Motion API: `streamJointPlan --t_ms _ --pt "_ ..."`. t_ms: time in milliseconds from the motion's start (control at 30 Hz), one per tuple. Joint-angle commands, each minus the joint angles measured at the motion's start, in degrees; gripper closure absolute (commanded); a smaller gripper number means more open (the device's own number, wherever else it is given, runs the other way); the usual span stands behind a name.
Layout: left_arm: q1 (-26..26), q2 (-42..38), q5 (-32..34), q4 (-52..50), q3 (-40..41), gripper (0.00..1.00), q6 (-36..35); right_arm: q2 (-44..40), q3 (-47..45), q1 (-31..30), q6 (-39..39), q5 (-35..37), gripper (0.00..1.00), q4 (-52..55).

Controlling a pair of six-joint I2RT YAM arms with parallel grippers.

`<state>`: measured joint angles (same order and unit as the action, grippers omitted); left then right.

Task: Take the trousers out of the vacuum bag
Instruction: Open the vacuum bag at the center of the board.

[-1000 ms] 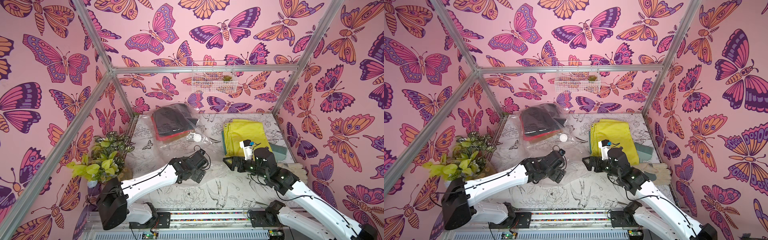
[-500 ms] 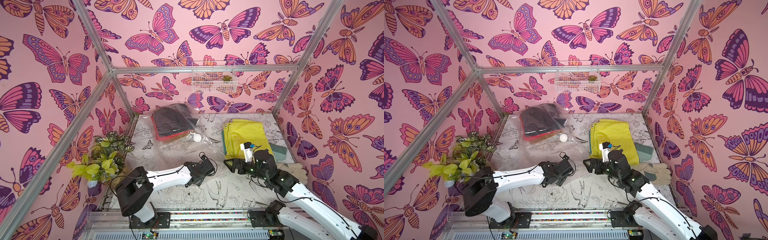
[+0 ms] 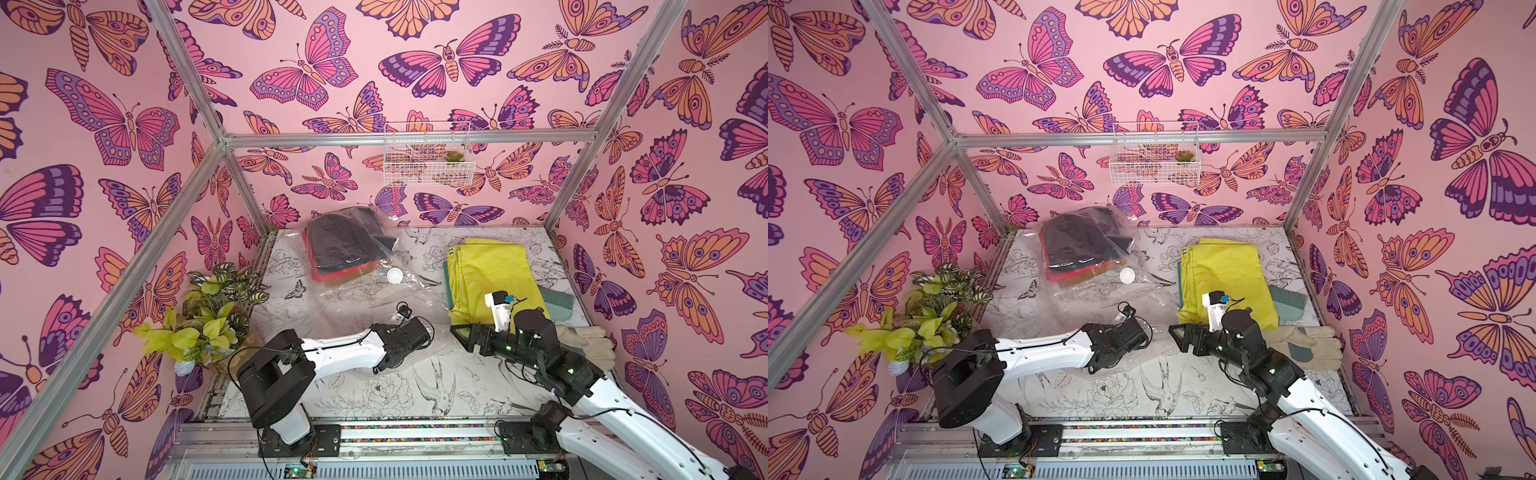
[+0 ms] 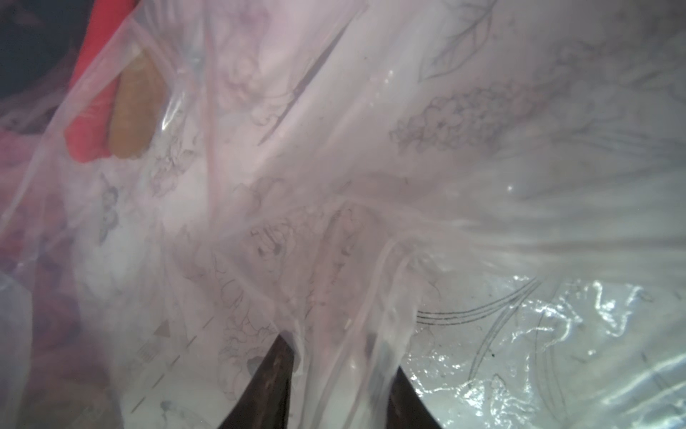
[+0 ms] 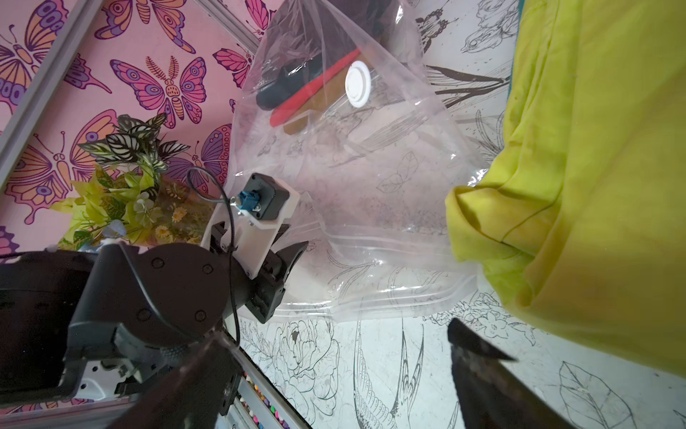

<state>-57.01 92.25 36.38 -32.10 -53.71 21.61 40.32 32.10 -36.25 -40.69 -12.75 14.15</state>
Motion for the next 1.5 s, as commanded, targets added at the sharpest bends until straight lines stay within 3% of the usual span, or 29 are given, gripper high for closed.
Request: streamJointPlan --t_ms 0,167,267,467,667,967,1167,1467 --pt "0.2 -3.4 -1.4 0.4 0.2 0.82 -1.4 -0.1 -1.0 -2.2 -0.6 -0.7 0.06 -2.5" --pt "1.4 -9.0 -8.4 -1.3 -1.0 1.0 -2.8 3.0 -1.9 -8.2 -0.9 -1.6 0.08 -8.9" --pt "3.3 -11.0 -14.4 -4.4 -3.4 1.0 -3.5 6.3 -2.2 -13.0 -0.9 -0.8 0.08 -13.0" --pt "6.5 -13.8 -22.0 -9.7 -9.0 1.0 -4.0 14.6 -3.0 -23.5 -1.7 7.4 0.11 -22.5" --pt "10.0 -13.9 -25.9 -14.6 -15.5 1.0 -4.6 27.2 -1.4 -28.4 -3.3 10.8 0.22 -31.5" --pt "11.8 -14.8 -27.8 -16.5 -21.1 1.0 -5.0 43.6 7.6 -30.2 -4.8 12.9 0.37 -31.6" --pt "11.8 -16.3 -28.8 -16.4 -22.3 1.0 -5.3 49.4 10.5 -30.3 -8.0 16.9 0.45 -33.8" --pt "11.8 -18.7 -32.3 -16.5 -25.3 1.0 -4.0 59.3 14.5 -30.2 -15.7 16.7 0.56 -42.3"
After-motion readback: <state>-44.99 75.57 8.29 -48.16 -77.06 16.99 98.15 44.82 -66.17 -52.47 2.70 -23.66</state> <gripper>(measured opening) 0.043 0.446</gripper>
